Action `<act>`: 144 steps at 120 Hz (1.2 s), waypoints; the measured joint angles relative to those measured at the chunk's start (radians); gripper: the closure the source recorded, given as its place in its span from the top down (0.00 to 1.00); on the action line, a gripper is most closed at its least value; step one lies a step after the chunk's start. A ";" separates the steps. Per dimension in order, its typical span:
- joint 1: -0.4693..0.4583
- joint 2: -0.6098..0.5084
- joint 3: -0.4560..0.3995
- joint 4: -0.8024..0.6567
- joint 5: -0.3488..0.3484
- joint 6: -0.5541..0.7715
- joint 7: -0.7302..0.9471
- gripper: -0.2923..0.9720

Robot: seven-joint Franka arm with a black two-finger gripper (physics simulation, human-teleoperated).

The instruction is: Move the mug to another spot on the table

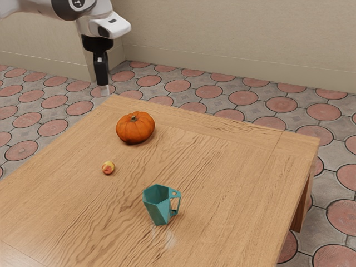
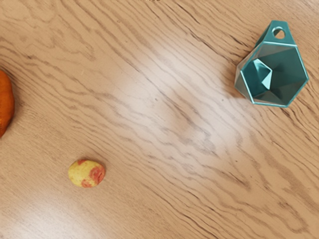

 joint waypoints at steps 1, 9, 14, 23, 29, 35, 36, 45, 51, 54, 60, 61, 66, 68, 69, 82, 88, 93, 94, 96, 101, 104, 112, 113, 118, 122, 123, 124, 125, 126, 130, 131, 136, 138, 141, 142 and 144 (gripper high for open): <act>0.000 0.000 0.000 0.000 0.000 0.000 0.000 0.77; -0.004 0.000 0.001 -0.001 0.000 0.000 0.003 0.77; -0.004 0.000 0.000 -0.001 0.000 0.000 0.004 0.77; -0.005 0.000 0.000 -0.002 0.000 0.000 0.007 0.77; -0.005 0.000 0.000 -0.006 0.000 0.000 0.008 0.77; 0.004 -0.005 -0.012 -0.013 -0.002 0.000 0.009 0.77; 0.008 -0.005 -0.017 -0.014 -0.002 0.000 0.010 0.77; 0.023 -0.047 -0.075 -0.063 -0.008 0.001 0.010 0.77; 0.011 -0.069 -0.101 -0.103 -0.020 0.005 0.008 0.77; 0.000 -0.068 -0.109 -0.113 -0.029 0.011 0.006 0.77; -0.026 -0.045 -0.117 -0.120 -0.041 0.022 0.004 0.77; -0.029 -0.039 -0.118 -0.120 -0.042 0.024 0.003 0.77; -0.045 -0.012 -0.120 -0.120 -0.048 0.037 0.001 0.77; -0.048 0.000 -0.121 -0.121 -0.049 0.043 0.000 0.77; -0.049 0.006 -0.121 -0.121 -0.050 0.045 0.000 0.77; -0.044 0.059 -0.122 -0.133 -0.058 0.088 -0.007 0.77; -0.051 0.077 -0.121 -0.144 -0.061 0.103 -0.014 0.77; -0.058 0.084 -0.122 -0.164 -0.070 0.113 -0.022 0.77; -0.059 0.084 -0.122 -0.169 -0.072 0.115 -0.024 0.77; -0.061 0.085 -0.122 -0.176 -0.075 0.119 -0.028 0.77; -0.070 0.084 -0.122 -0.205 -0.082 0.135 -0.038 0.77; -0.076 0.087 -0.122 -0.221 -0.083 0.150 -0.044 0.77; -0.091 0.093 -0.122 -0.277 -0.088 0.205 -0.059 0.77; -0.093 0.094 -0.122 -0.281 -0.090 0.212 -0.061 0.77; -0.097 0.103 -0.123 -0.296 -0.096 0.245 -0.071 0.77; -0.105 0.113 -0.123 -0.307 -0.099 0.273 -0.079 0.77; -0.108 0.114 -0.123 -0.312 -0.100 0.279 -0.082 0.77; -0.110 0.115 -0.123 -0.316 -0.100 0.285 -0.084 0.77; -0.112 0.116 -0.123 -0.322 -0.101 0.291 -0.086 0.77; -0.114 0.117 -0.123 -0.327 -0.101 0.297 -0.089 0.77; -0.118 0.121 -0.123 -0.344 -0.102 0.317 -0.098 0.77; -0.119 0.122 -0.123 -0.346 -0.102 0.322 -0.100 0.77; -0.121 0.128 -0.123 -0.364 -0.102 0.352 -0.111 0.77; -0.122 0.130 -0.124 -0.380 -0.103 0.368 -0.115 0.77; -0.122 0.132 -0.124 -0.403 -0.102 0.394 -0.121 0.77; -0.122 0.133 -0.124 -0.409 -0.101 0.403 -0.123 0.77; -0.123 0.135 -0.124 -0.419 -0.101 0.420 -0.127 0.77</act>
